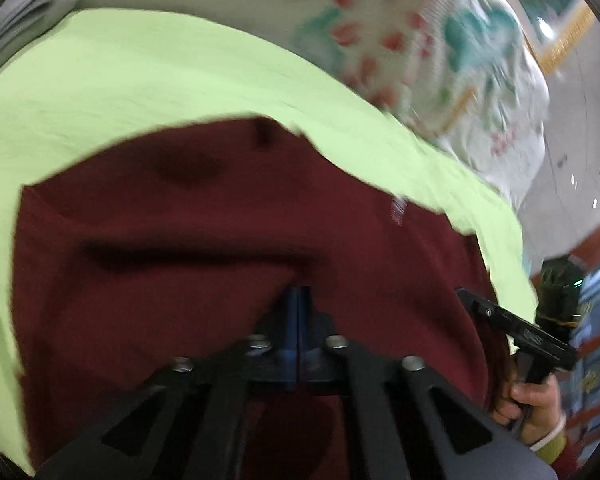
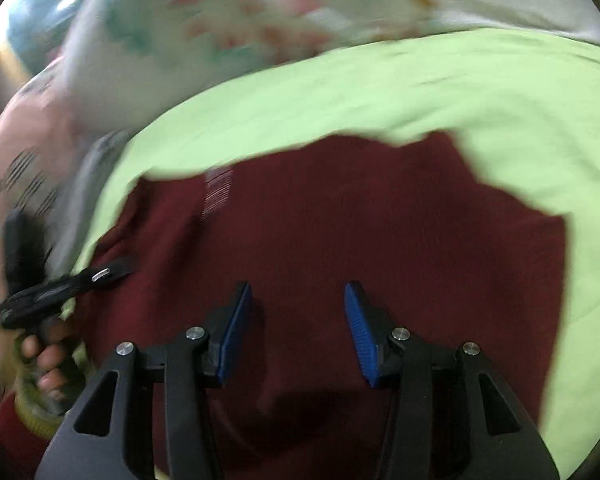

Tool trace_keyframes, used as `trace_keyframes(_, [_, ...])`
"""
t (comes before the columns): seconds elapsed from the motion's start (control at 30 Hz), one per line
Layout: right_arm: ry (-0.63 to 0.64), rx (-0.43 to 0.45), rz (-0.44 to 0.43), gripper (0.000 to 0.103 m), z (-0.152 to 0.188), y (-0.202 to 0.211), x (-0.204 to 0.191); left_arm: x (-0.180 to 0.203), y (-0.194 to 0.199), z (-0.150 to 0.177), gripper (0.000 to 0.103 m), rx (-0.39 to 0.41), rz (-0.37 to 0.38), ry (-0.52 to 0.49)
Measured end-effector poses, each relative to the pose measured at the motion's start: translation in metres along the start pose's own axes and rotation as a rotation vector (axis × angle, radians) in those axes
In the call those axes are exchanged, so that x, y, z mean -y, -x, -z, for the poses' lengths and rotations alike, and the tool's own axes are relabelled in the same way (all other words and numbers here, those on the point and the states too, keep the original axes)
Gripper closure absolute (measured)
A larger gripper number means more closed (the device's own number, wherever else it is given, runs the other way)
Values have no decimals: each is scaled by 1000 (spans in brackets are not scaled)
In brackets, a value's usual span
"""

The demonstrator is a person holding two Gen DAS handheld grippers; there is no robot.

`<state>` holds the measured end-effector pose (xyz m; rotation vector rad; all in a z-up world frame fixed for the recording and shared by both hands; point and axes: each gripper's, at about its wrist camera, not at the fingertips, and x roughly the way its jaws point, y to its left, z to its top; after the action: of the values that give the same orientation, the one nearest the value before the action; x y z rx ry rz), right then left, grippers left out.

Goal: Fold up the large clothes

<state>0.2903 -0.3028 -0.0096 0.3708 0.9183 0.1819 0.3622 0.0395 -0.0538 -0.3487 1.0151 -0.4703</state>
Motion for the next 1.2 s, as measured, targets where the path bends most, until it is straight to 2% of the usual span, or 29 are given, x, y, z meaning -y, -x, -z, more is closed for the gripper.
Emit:
trace_keyframes(0.03, [-71,38,-15,58,-8,1,18,-9,3,-3,102,16,-9,17])
trace_keyframes(0.07, [-121,67,-21,61,-13,3,29,-22,7,-9,102,41,-53,32])
trace_keyframes(0.13, [-183,123,32,62,-21,8,44,-47,13,-15,102,75,-147,76])
trace_keyframes(0.2, [-242,171,71,62,-24,13,57,-69,18,-17,102,91,-110,142])
trace_keyframes(0.27, [-276,171,48,62,-26,14,60,-81,25,-15,102,111,-85,192])
trace_keyframes(0.37, [-262,198,30,60,-18,29,48,-79,36,-9,102,135,-114,191])
trace_keyframes(0.5, [-232,209,-26,60,-1,53,26,-94,63,4,101,165,-148,279])
trace_keyframes(0.57, [-217,212,-48,60,8,64,13,-97,82,20,101,187,-103,317])
trace_keyframes(0.67, [-207,199,-93,60,28,74,-5,-80,109,43,97,213,-67,307])
trace_keyframes(0.77, [-203,182,-123,60,48,80,-21,-54,131,68,87,216,-17,280])
trace_keyframes(0.87, [-193,150,-149,60,66,78,-37,-29,141,101,68,184,22,247])
trace_keyframes(0.93, [-179,132,-146,60,78,78,-45,-21,144,123,51,152,34,239])
trace_keyframes(1.03, [-163,98,-157,56,93,77,-56,-15,138,154,42,97,69,261])
trace_keyframes(1.1, [-152,83,-150,44,101,76,-60,-13,131,166,41,75,76,281])
trace_keyframes(1.2, [-137,76,-141,40,110,79,-63,-14,123,179,41,45,87,303])
